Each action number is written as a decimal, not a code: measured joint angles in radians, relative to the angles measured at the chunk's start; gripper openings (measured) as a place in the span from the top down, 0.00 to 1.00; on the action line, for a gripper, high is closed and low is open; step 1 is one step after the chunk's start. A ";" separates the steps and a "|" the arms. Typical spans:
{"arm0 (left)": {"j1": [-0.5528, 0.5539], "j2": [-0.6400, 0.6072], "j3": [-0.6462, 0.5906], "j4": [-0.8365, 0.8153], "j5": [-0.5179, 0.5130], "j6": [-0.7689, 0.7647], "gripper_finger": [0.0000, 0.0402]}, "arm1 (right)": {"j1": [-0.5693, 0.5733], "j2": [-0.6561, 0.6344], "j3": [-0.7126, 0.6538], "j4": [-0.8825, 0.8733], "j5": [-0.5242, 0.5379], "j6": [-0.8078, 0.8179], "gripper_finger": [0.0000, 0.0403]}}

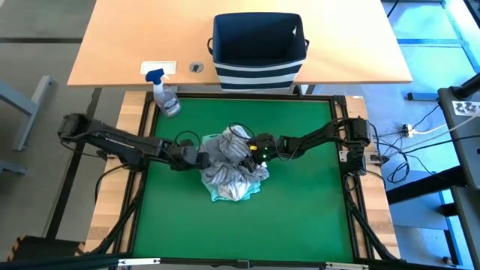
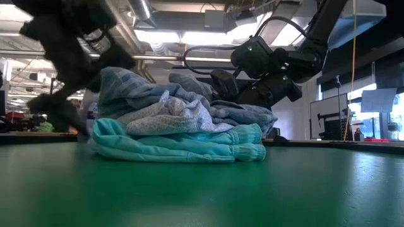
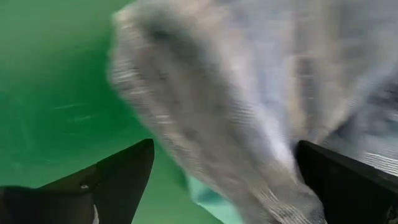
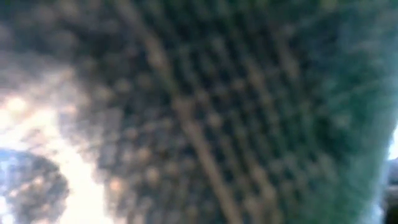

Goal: Fold laundry
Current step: Put the stacked clothes into the blue laundry bin

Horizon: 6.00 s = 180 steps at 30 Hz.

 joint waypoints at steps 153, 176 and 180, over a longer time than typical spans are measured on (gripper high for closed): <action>1.054 1.034 1.521 0.099 0.404 1.543 0.52 | -0.940 0.200 1.324 -1.142 0.073 -0.561 0.16; 1.090 0.998 1.764 -0.372 0.285 1.620 0.46 | -0.945 0.194 1.452 -1.299 0.090 -0.616 0.16; 1.091 1.003 1.819 -0.425 0.285 1.619 0.46 | -0.946 0.193 1.513 -1.348 0.137 -0.647 0.16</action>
